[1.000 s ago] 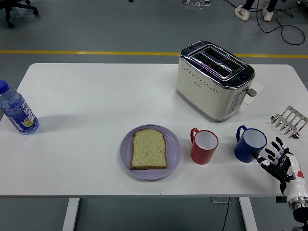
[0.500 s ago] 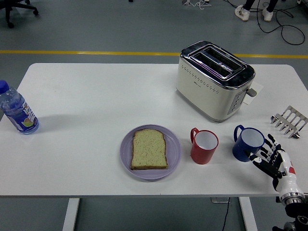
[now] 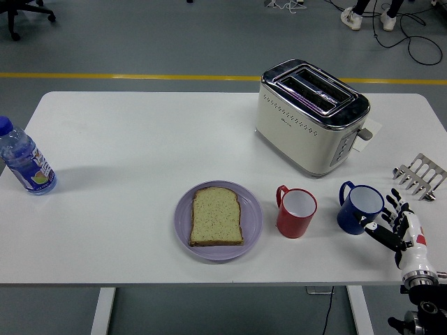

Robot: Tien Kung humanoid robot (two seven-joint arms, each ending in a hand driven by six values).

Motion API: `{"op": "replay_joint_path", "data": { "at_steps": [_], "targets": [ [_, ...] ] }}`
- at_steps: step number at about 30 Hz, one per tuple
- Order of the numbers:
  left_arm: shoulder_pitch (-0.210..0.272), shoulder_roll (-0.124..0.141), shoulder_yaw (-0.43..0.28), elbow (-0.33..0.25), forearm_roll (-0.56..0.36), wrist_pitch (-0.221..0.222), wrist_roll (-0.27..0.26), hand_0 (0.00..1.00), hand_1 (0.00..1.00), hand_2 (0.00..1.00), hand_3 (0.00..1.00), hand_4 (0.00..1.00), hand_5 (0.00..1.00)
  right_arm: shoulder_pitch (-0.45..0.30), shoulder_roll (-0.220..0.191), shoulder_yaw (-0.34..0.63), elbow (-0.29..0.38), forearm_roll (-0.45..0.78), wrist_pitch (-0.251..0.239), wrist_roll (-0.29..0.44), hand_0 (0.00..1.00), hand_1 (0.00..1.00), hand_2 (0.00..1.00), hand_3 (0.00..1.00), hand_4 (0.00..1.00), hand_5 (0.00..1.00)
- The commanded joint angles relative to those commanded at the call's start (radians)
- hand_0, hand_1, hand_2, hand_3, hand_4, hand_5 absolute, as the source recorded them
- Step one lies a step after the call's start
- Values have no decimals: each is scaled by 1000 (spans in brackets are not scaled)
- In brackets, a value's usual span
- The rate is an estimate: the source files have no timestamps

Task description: Pick up the cup,pour liquid into bread,place the cup on the desk

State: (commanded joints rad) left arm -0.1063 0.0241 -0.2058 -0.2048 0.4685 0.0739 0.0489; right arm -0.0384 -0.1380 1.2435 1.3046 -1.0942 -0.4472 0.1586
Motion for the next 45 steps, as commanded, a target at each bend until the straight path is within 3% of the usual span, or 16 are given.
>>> {"op": "replay_joint_path", "data": {
  "at_steps": [15,45],
  "targets": [
    [-2,0,-6,0,4,0,0,640,649,660,559,333,837,49,33,-20,-60,-5,-36,28,970,871,998,998,970,109],
    [17,-5,14,1,-7,-1,1,641,650,663,565,333,846,82,47,-42,-145,41,-60,39,969,869,997,998,967,91]
  ]
}}
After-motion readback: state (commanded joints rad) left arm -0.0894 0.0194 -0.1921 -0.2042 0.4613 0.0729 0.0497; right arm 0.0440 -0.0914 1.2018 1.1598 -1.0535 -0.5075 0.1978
